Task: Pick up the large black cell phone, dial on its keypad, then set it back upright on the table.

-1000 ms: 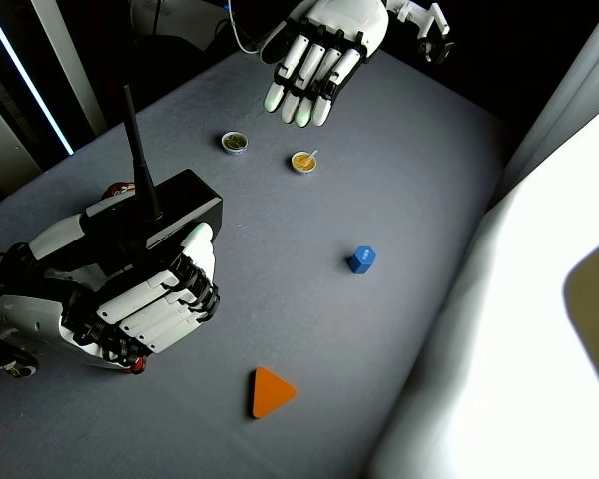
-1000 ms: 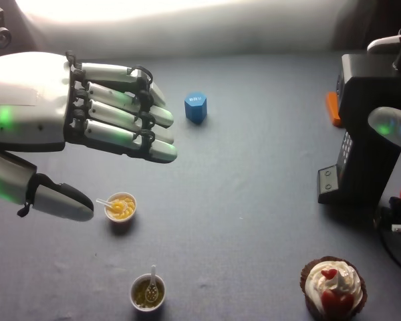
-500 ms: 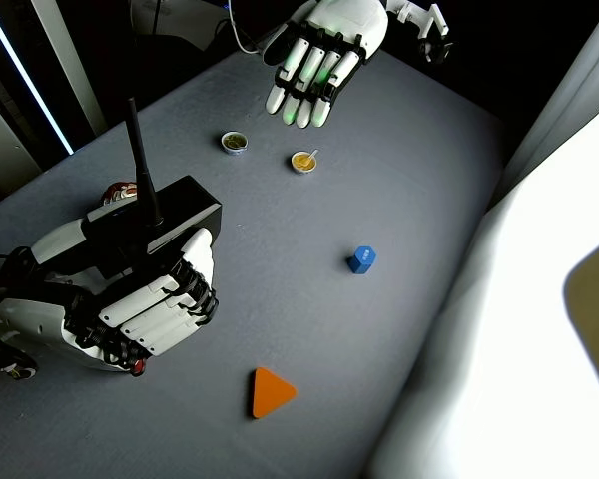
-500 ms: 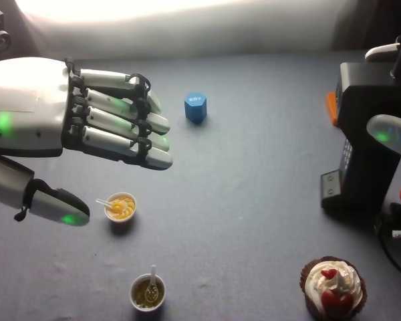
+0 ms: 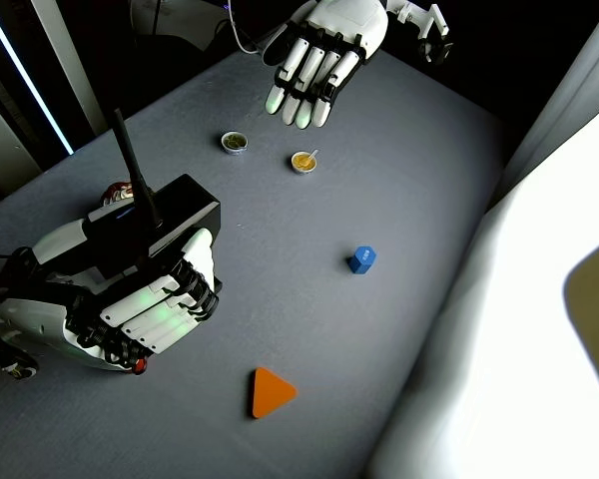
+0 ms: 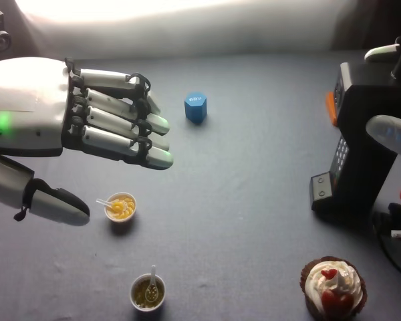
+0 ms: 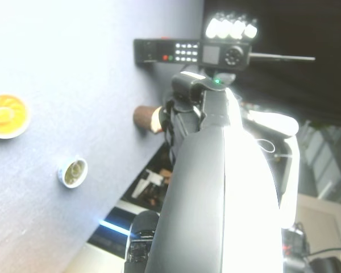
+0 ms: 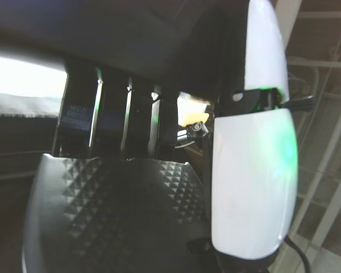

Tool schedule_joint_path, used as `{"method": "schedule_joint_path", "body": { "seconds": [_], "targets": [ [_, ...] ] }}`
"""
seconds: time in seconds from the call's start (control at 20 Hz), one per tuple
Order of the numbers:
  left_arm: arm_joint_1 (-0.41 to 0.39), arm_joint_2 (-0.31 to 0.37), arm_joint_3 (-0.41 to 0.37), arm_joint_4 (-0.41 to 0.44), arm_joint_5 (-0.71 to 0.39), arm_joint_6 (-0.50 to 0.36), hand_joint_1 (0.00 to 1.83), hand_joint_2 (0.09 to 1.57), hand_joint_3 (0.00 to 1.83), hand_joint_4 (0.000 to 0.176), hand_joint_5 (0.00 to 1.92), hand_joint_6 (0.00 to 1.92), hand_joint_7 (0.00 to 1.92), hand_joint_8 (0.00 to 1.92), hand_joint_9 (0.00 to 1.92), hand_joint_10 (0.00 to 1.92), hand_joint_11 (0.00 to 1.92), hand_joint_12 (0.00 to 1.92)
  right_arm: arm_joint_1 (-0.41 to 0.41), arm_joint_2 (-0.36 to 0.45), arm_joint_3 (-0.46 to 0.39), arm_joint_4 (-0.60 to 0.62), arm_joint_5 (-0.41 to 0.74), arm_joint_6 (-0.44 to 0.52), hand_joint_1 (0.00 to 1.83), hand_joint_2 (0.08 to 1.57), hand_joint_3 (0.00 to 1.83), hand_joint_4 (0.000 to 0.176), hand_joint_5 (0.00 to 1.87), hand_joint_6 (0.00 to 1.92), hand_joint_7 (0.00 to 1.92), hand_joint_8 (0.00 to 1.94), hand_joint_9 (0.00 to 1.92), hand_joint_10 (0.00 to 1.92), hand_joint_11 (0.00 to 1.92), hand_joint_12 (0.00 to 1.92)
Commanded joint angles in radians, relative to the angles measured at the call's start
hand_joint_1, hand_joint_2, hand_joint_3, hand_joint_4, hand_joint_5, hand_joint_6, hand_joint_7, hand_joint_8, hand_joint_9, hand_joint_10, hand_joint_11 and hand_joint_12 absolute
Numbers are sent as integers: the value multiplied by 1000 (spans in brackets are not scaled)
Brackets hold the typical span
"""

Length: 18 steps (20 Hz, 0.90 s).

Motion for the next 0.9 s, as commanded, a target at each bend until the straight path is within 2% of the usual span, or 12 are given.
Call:
{"method": "schedule_joint_path", "body": {
  "seconds": [0.0,0.1,0.15,0.2,0.25,0.35,0.4,0.45,0.5,0.6,0.7,0.85],
  "targets": [
    [-26,-1,0,-98,-76,-3,0,1290,0,0,364,4,467,3,405,4,0,945,-3,9,6,1,137,21,1394,1130,2,0,892,1003,884,1093,918,1218,845,1263],
    [-27,-1,-1,-105,-73,-14,0,1292,0,0,362,2,463,3,405,3,0,937,-3,9,6,1,137,21,1369,1143,2,0,834,1089,917,1050,887,1293,782,1186],
    [-28,-1,-1,-111,-74,-23,0,1293,0,0,363,2,464,3,405,3,0,938,-3,9,6,1,137,21,1224,1172,0,0,828,1171,896,1146,808,945,715,1242],
    [-28,-1,-2,-121,-75,-34,0,1295,2,0,359,0,462,1,400,1,0,937,-3,9,6,1,137,21,1160,1158,0,0,883,1108,801,588,742,750,615,1307],
    [-30,-1,-4,-130,-73,-42,0,1299,2,0,367,2,476,5,421,7,0,953,-3,9,7,1,137,21,1152,1129,1,0,935,1034,800,235,730,557,597,1267],
    [-30,0,-8,-142,-71,-70,0,1303,2,0,368,2,479,4,426,7,0,979,-3,9,8,1,137,21,1113,1130,1,0,937,1041,757,16,712,279,460,1242],
    [-30,0,-10,-144,-67,-71,0,1312,6,0,370,2,475,1,427,7,0,983,-3,9,8,1,137,21,1090,1061,0,0,731,441,722,2,702,190,403,1183],
    [-30,0,-10,-145,-69,-72,0,1310,3,0,366,1,463,0,417,2,0,974,-3,9,9,1,137,21,1077,1047,0,0,741,165,735,2,706,117,369,1129],
    [-29,0,-10,-146,-71,-73,0,1311,2,0,373,2,469,2,432,6,0,986,-3,9,9,1,137,21,1088,1038,0,0,756,60,692,0,678,58,368,1072],
    [-25,0,-13,-151,-82,-82,0,1315,3,0,366,0,465,0,432,5,0,985,-3,9,9,1,137,21,1035,1039,0,0,780,8,646,0,645,9,348,1023],
    [-26,-1,-9,-150,-99,-79,0,1309,0,0,362,2,473,3,444,7,0,983,-3,9,11,1,137,21,934,1057,8,0,630,0,563,0,563,0,272,987],
    [-26,-5,8,-151,-132,-82,0,1307,0,0,362,1,473,2,445,5,0,972,-3,9,12,1,137,21,844,1062,6,0,540,1,515,0,501,0,184,1000]
  ]
}}
